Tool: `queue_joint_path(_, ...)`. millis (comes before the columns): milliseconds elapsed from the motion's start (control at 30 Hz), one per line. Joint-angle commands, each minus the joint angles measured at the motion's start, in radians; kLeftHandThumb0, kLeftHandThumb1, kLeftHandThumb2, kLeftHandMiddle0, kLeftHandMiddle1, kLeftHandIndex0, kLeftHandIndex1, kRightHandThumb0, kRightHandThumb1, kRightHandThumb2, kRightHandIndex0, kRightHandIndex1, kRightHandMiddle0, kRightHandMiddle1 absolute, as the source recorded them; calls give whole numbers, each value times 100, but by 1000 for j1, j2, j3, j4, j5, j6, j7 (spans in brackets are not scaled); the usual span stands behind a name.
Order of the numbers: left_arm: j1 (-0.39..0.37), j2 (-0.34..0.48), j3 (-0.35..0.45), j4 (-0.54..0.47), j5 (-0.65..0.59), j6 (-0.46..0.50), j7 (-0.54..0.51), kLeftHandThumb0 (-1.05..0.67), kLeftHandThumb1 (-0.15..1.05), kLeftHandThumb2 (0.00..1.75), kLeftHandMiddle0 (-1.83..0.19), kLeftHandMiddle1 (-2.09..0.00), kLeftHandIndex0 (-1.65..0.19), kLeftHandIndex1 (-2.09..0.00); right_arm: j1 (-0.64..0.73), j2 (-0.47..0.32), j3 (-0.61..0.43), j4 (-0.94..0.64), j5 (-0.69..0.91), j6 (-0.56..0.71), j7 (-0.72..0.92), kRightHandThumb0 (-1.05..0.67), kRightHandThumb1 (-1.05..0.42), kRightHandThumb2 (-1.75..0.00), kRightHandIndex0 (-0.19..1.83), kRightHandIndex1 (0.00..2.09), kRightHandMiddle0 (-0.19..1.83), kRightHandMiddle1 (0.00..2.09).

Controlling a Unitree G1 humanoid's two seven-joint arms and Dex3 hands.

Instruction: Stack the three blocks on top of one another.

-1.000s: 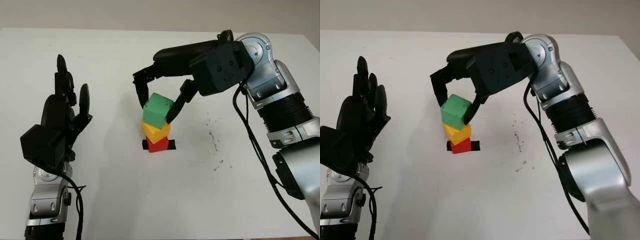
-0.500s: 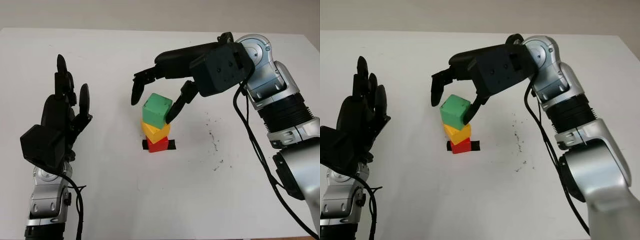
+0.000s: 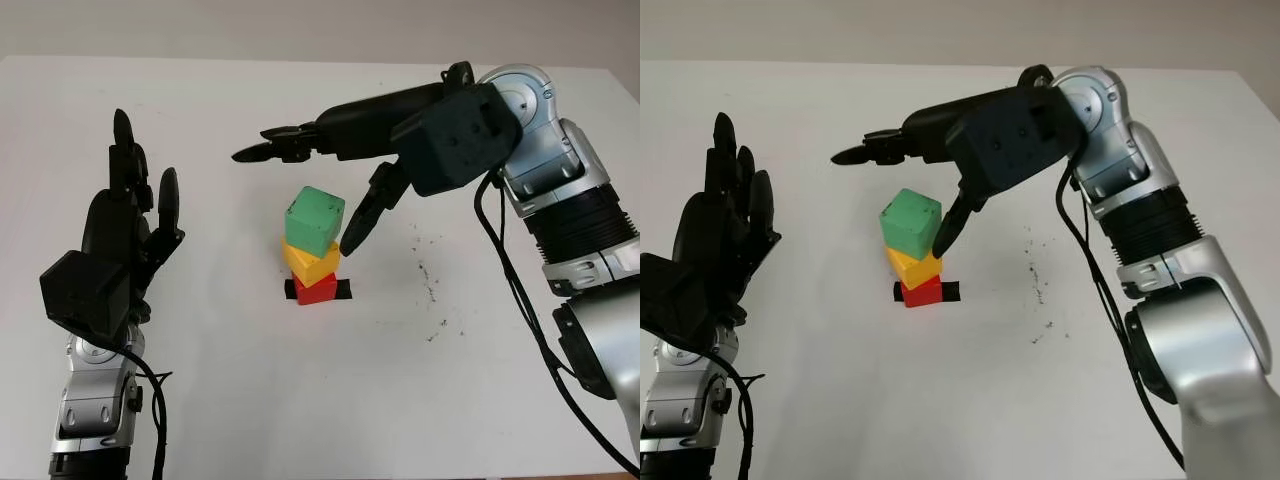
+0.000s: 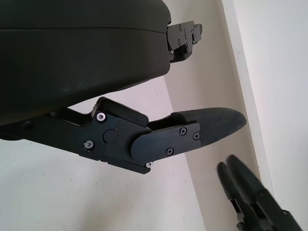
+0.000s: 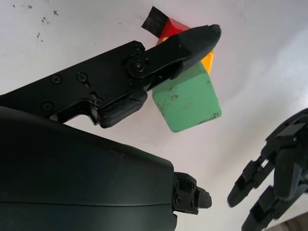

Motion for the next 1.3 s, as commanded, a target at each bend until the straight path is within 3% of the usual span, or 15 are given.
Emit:
queue_joint_path(0,11,7,-2,-2,5,-16,-7,-76,105,66,19,-5,19,-3,9,-33,-47,-46,23,46,-18,-99,-103,-16,-19,0,-19,0)
queue_joint_path(167,6,7,4,9,-7,-22,-16,-76,105,67,19,-5,19,-2,99,-42,-165,-95,81,138,-160,-96,-105,-50,-19,0,-19,0)
queue_joint_path(300,-3,4,7,7,-22,-4,-22,-77,105,66,19,-5,19,-2,167,-29,-244,-41,144,111,-252,-90,-105,-60,-19,0,-19,0)
queue_joint_path(367,-7,4,9,1,-31,9,-23,-77,105,65,18,-5,19,-1,202,-18,-275,-16,169,102,-304,-86,-105,-63,-19,0,-19,0)
queue_joint_path(600,-35,22,14,38,-32,-26,-34,-78,105,66,17,-6,19,-1,348,61,-357,-28,266,274,-473,-84,-105,-65,-19,0,-19,0)
queue_joint_path(767,-53,22,7,67,-43,-35,-58,-76,105,68,19,-4,19,0,490,199,-411,-70,303,290,-691,-81,-105,-68,-19,0,-19,0)
queue_joint_path(1067,-62,17,4,82,-53,-28,-74,-77,105,69,19,-1,19,0,583,302,-423,-57,329,253,-802,-81,-105,-75,-19,0,-19,0)
queue_joint_path(1167,-58,14,4,81,-70,-36,-88,-77,105,68,19,0,19,0,617,352,-430,-39,327,189,-858,-77,-105,-76,-19,0,-19,0)
queue_joint_path(1267,-53,13,2,77,-72,-38,-92,-77,105,68,19,0,19,0,639,354,-412,-17,295,137,-872,-76,-105,-80,-19,0,-19,0)
